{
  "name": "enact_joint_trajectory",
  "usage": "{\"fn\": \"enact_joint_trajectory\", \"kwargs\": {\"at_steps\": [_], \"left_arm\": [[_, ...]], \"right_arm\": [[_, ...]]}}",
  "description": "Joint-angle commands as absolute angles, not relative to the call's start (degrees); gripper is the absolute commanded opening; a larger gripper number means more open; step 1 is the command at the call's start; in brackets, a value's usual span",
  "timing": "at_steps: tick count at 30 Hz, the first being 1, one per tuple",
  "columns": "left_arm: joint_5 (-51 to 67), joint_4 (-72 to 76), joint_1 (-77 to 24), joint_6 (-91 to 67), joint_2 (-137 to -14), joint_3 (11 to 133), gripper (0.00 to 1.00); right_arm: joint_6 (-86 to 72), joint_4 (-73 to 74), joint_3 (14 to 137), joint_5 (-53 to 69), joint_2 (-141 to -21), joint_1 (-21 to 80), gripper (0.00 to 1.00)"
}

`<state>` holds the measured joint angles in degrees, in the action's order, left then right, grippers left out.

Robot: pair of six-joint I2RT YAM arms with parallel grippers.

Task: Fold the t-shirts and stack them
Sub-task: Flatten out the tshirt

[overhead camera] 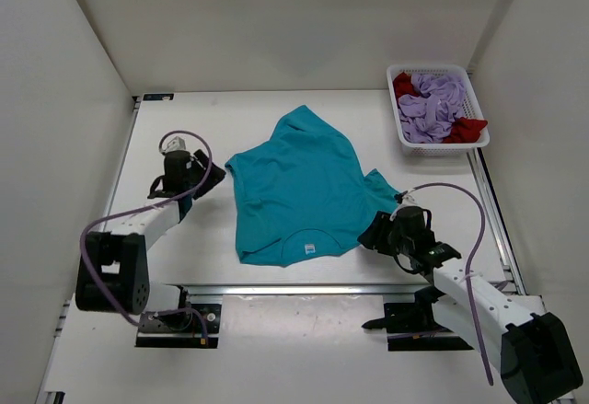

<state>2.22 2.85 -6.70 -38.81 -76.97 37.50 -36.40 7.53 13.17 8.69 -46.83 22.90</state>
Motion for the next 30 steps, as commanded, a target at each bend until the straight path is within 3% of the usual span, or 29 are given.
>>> {"fn": "enact_joint_trajectory", "kwargs": {"at_steps": [1, 5, 13, 18, 23, 26, 27, 30], "left_arm": [[9.6, 9.6, -3.7, -43.4, -80.3, 37.6, 0.73], [12.3, 14.2, -5.3, -46.9, -85.2, 40.0, 0.79], [11.6, 17.8, -6.9, -53.3, -94.9, 45.7, 0.76], [8.7, 14.6, -8.2, -52.8, -100.2, 52.0, 0.56], [6.1, 11.6, -8.4, -49.9, -103.6, 56.3, 0.47], [5.5, 11.3, -8.3, -49.1, -104.6, 56.2, 0.32], [5.5, 11.5, -8.1, -49.2, -104.7, 55.8, 0.24], [5.3, 13.0, -8.2, -48.3, -102.5, 54.6, 0.05]], "right_arm": [[-36.8, 6.3, 13.0, 8.2, -46.7, 22.4, 0.43], [-36.6, 5.9, 13.0, 7.4, -48.8, 22.0, 0.44], [-36.3, 4.9, 13.4, 8.2, -52.9, 19.9, 0.47], [-36.1, 3.9, 13.6, 8.5, -55.0, 20.4, 0.48], [-35.7, 3.1, 14.0, 9.6, -56.3, 18.8, 0.48], [-35.5, 3.3, 15.4, 9.1, -58.4, 19.2, 0.48], [-35.3, 3.3, 15.5, 8.5, -58.9, 19.3, 0.47], [-35.8, 1.6, 17.0, 7.0, -64.2, 19.8, 0.23]]}}
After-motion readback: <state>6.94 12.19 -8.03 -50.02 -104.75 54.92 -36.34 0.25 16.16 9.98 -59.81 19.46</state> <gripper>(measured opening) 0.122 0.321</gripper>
